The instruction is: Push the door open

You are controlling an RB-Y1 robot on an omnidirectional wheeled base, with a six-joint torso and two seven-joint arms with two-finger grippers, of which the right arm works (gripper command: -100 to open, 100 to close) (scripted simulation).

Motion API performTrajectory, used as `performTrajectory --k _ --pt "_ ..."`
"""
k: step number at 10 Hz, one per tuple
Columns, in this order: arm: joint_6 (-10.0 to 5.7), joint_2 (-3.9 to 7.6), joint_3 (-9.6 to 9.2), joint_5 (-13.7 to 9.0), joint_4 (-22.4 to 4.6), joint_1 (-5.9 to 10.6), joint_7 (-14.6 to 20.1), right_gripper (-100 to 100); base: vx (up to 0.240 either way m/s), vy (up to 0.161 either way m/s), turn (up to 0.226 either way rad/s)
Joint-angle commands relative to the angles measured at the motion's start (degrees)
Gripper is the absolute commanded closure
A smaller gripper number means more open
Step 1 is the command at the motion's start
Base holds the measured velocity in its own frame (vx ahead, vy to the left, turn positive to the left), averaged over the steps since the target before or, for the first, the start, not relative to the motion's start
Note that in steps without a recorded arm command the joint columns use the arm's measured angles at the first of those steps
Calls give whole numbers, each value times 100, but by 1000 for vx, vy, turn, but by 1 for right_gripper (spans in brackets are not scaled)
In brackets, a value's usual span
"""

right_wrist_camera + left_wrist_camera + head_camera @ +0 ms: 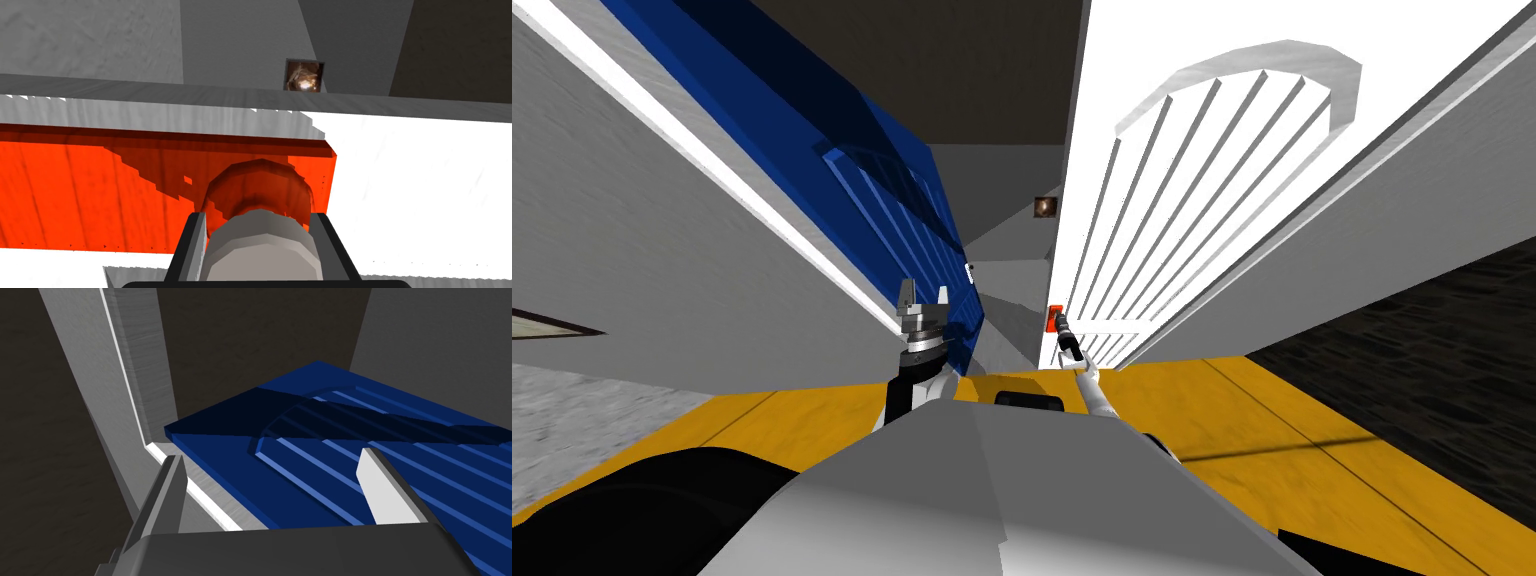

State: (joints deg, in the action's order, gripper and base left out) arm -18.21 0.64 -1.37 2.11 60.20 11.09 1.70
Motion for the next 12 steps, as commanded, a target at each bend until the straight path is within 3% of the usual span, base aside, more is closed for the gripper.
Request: performTrajectory --k 1,5,9,12 --pt "-13 117 139 -23 26 56 -16 100 163 63 -33" --pt "-20 240 378 -64 16 61 -66 100 189 91 -55" --pt "-26 303 576 -98 7 65 -107 100 137 94 -78" --pt "-34 341 828 -141 -4 70 -160 100 151 96 -109"
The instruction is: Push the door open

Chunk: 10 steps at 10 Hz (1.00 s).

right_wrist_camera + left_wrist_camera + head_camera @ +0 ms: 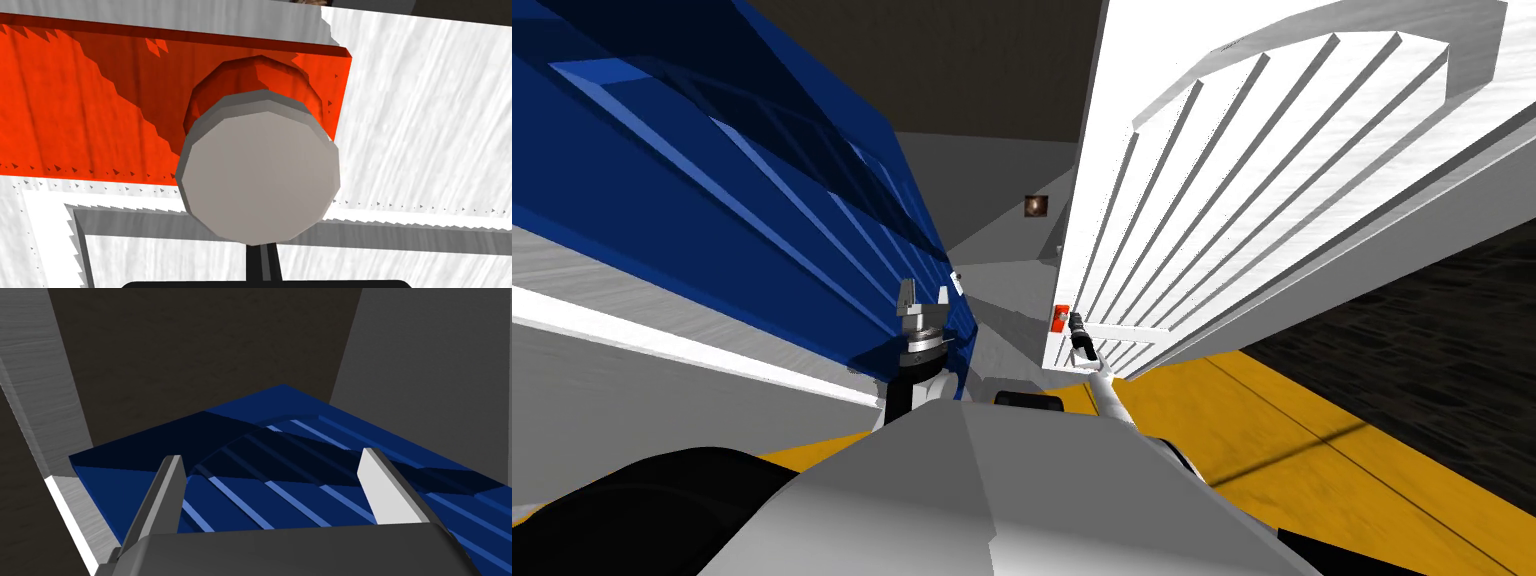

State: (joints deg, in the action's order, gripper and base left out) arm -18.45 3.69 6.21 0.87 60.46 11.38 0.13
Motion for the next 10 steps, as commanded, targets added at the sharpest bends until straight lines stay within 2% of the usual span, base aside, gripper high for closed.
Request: performTrajectory --k 1,5,7,9,10 --pt "2 17 -25 -12 23 -15 20 -100 -54 70 -41" --pt "6 -20 -64 -30 57 -39 50 -100 -185 33 -5" --pt "8 -85 -90 -42 80 -55 70 -100 -208 43 -13" --pt "10 -200 -118 -55 106 -72 92 -100 -220 83 -17" --pt "29 -158 -114 -53 122 -72 91 -100 -93 34 -8"
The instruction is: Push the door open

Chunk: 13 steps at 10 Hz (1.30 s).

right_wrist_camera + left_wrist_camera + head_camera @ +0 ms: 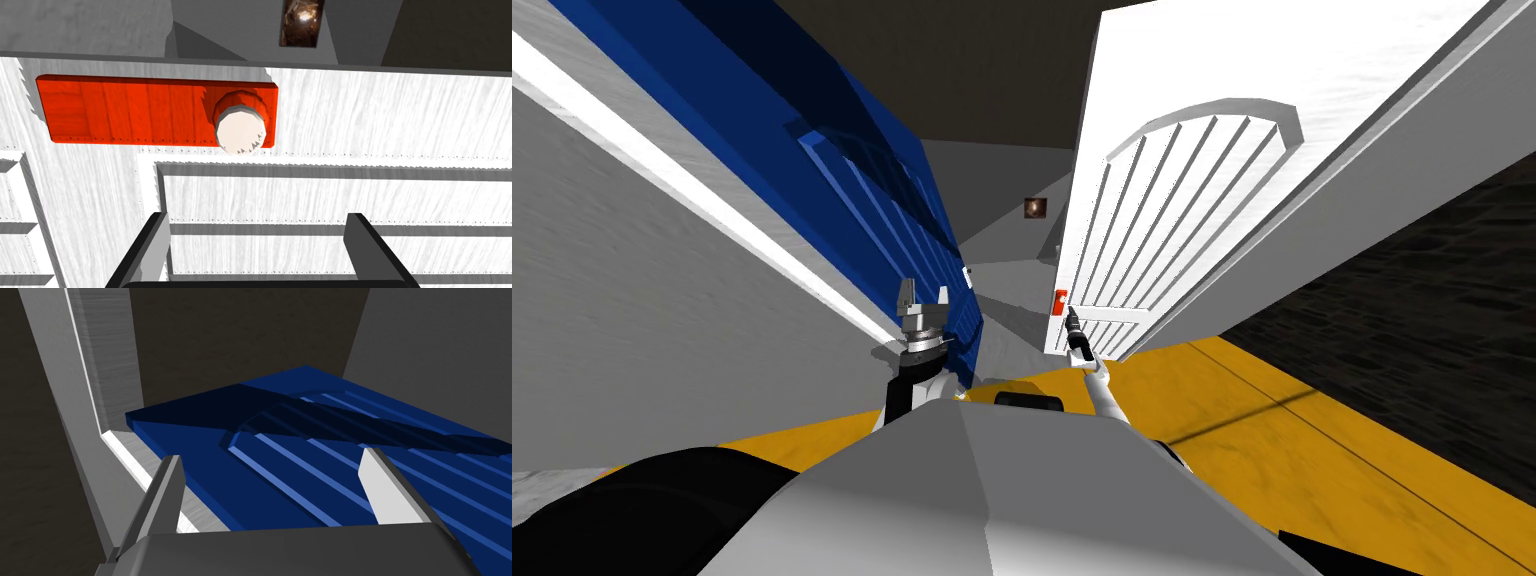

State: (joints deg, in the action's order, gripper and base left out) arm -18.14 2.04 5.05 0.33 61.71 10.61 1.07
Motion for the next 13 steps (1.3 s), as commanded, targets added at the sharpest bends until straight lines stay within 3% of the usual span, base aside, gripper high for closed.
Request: performTrajectory --k 1,5,9,10,11,13 --pt "-25 63 19 -2 -20 4 -5 -100 83 -4 18" --pt "-78 107 59 -7 -63 13 -17 -100 183 -8 19" --pt "-143 15 108 -14 -116 25 -31 -100 206 20 22" --pt "-132 37 102 -12 -113 28 -30 -100 88 15 5" --pt "-132 37 102 -12 -113 28 -30 100 -10 -2 -6" --pt "-132 37 102 -12 -113 28 -30 100 -34 -4 7"
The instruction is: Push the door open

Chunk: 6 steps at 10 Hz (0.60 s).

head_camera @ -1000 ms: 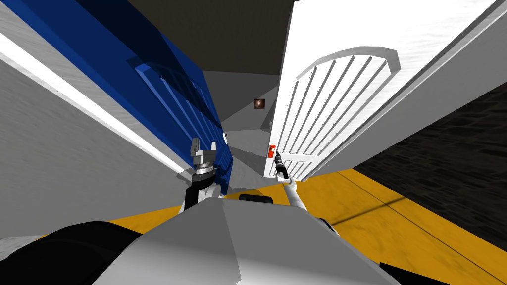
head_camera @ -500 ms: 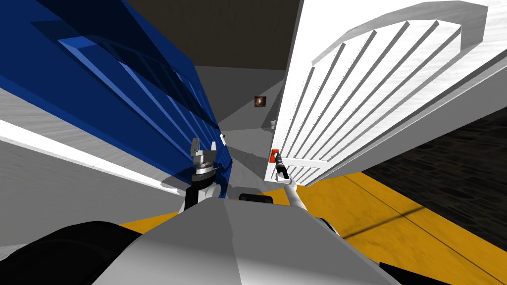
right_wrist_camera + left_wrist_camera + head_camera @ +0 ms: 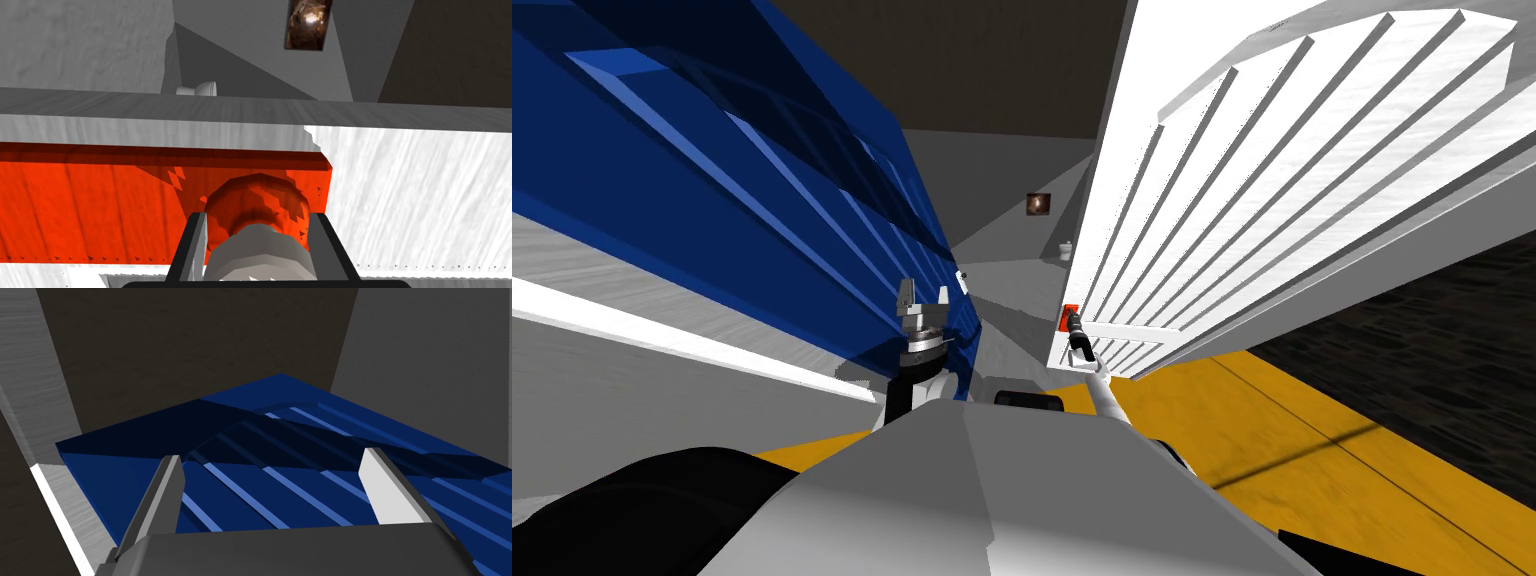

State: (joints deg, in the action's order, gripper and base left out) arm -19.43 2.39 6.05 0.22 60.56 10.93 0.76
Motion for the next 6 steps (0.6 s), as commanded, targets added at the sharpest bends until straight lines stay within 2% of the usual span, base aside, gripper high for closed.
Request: performTrajectory --k 1,3,6 --pt "-3 1 2 -1 3 -4 1 100 -15 -3 3" --pt "-3 1 2 -1 3 -4 1 100 -3 0 -1" --pt "13 110 162 -31 -15 -12 -34 100 149 56 -42"
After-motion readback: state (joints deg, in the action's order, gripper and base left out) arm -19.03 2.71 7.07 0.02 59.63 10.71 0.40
